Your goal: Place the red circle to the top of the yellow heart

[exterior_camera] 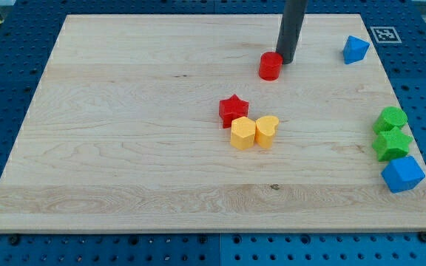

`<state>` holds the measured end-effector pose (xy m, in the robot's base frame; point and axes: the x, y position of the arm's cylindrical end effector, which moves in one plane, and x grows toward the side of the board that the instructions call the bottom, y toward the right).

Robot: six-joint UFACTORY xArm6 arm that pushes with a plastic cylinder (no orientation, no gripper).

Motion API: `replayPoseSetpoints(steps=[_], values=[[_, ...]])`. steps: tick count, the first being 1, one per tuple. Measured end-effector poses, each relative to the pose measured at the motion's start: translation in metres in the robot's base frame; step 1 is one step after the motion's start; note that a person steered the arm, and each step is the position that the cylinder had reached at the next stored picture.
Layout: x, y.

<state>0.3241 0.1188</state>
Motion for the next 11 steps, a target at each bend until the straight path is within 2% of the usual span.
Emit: replayPoseSetpoints(steps=[2, 5, 8, 11], values=[[-0.013, -0.020], [0.035, -0.023], [0.041, -0.026], [0.070, -0.031]])
